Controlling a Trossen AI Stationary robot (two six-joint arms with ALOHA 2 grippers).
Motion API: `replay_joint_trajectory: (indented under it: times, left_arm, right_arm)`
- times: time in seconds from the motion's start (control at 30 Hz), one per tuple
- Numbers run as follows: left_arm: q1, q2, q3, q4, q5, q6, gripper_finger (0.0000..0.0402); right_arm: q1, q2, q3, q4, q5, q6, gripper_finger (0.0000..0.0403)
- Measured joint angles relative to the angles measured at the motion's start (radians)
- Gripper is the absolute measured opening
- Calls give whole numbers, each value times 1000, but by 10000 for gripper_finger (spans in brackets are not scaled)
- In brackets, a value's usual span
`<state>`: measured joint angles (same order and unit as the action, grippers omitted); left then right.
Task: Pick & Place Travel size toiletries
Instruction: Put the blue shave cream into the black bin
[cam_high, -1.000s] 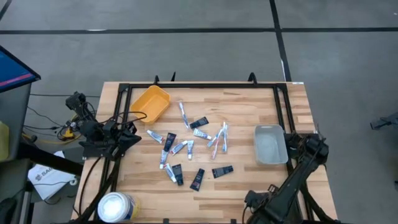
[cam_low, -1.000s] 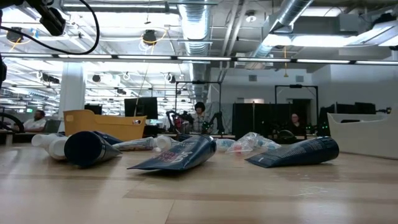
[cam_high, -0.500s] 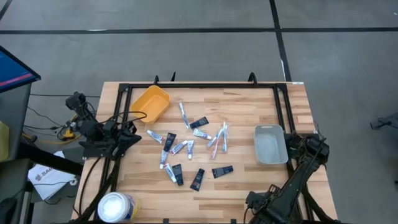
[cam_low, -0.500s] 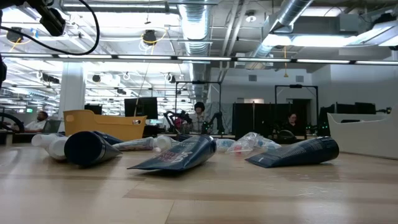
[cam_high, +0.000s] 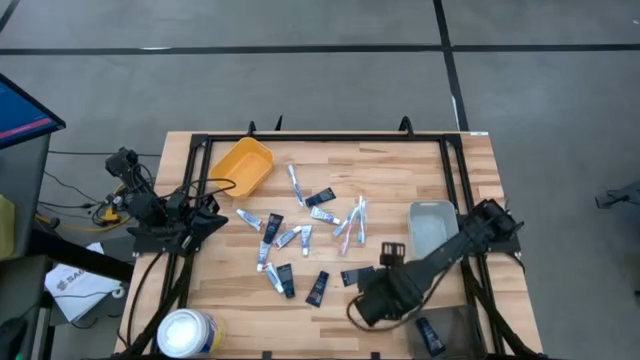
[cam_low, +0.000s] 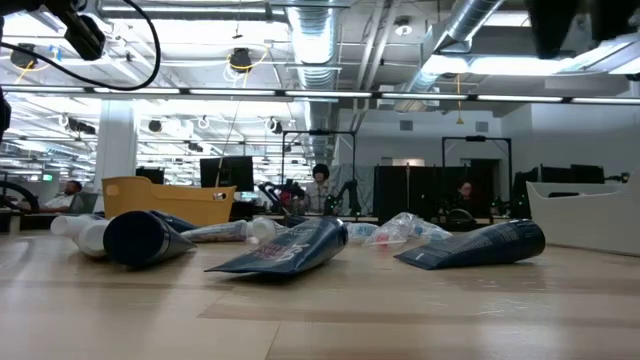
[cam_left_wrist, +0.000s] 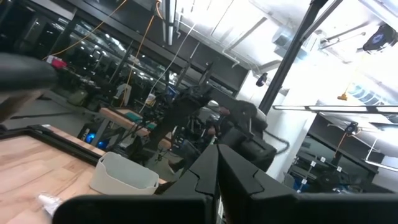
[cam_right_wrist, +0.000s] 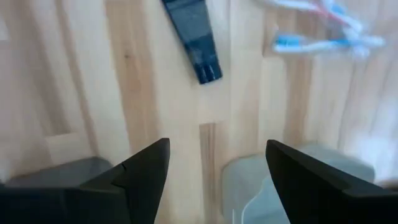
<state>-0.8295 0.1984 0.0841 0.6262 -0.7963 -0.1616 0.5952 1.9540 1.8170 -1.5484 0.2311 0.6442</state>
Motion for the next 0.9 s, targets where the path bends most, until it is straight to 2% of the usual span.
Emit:
replay_joint_trajectory:
  times: [0.1, 0.23, 0.53, 0.7, 0.9]
  left_arm:
    - [0, 0, 0, 2, 0, 0, 2]
    - [0, 0, 0, 3, 0, 0, 2]
    - [0, 0, 0, -1, 0, 0, 2]
    - [0, 0, 0, -3, 0, 0, 2]
    - [0, 0, 0, -19, 0, 0, 2]
  right_arm:
    - [-42, -16, -27, 66, 6, -94, 260]
    - [-80, -37, -111, 242, 4, -189, 260]
    - [-110, -174, -469, 621, -68, -258, 260]
    - [-150, -194, -591, 722, -111, -335, 260]
    - [-193, -144, -612, 766, -156, -452, 260]
